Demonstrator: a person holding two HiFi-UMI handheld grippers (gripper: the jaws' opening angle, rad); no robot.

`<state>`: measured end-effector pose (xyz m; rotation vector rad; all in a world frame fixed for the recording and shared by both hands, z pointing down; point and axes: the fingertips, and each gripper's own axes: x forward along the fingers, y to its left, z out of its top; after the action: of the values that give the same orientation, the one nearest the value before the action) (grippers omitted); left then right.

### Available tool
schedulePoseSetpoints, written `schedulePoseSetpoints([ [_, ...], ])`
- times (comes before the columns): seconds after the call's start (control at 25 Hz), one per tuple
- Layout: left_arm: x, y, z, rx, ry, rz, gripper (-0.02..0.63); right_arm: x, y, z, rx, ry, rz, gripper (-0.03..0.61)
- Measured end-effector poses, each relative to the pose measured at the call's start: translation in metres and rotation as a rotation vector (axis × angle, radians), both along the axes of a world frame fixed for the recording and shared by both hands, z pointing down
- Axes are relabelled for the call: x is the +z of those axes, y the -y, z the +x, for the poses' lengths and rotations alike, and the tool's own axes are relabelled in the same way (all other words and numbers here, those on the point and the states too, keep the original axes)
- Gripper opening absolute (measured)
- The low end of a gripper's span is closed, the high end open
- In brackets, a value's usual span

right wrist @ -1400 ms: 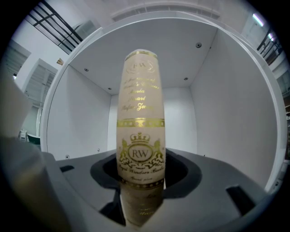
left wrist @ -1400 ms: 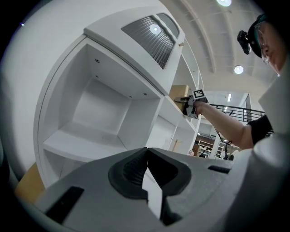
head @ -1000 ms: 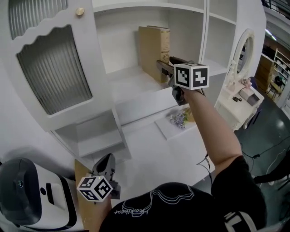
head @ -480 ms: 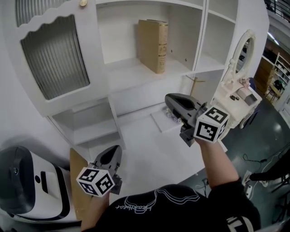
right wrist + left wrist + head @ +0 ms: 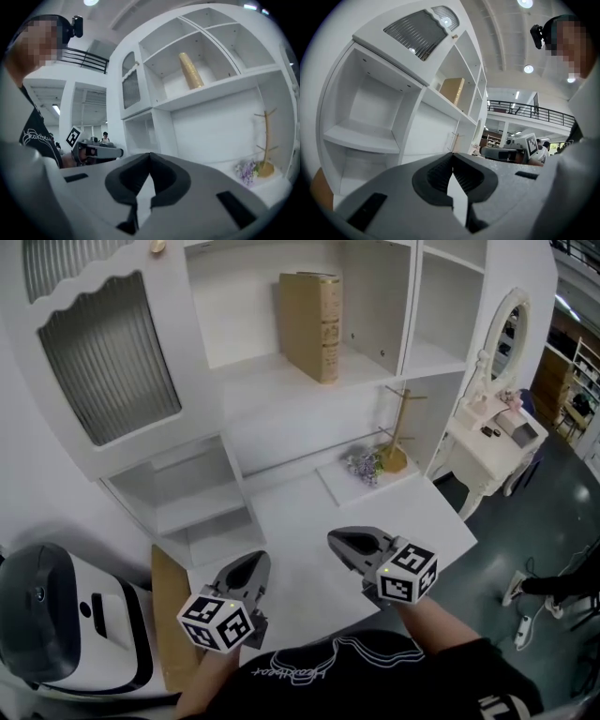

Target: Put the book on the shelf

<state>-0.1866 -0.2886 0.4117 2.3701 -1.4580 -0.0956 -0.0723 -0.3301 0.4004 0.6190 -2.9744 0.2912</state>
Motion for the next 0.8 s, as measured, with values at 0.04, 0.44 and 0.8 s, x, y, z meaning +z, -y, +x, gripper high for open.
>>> schedulePoseSetpoints([
  [0.04,0.003,0.0,0.002,0.002,0.0,-0.007,0.003,0.007,-0.001,0.002,0.012,0.006,-0.018,0.005],
  [0.44,0.009,-0.003,0.014,0.008,0.003,-0.036,0.003,0.026,-0.007,0.013,0.002,0.019,-0.071,0.005],
  [0.8,0.001,-0.008,0.009,-0.015,0.022,-0.027,0.003,0.026,-0.012,0.007,-0.039,0.025,-0.072,0.006],
])
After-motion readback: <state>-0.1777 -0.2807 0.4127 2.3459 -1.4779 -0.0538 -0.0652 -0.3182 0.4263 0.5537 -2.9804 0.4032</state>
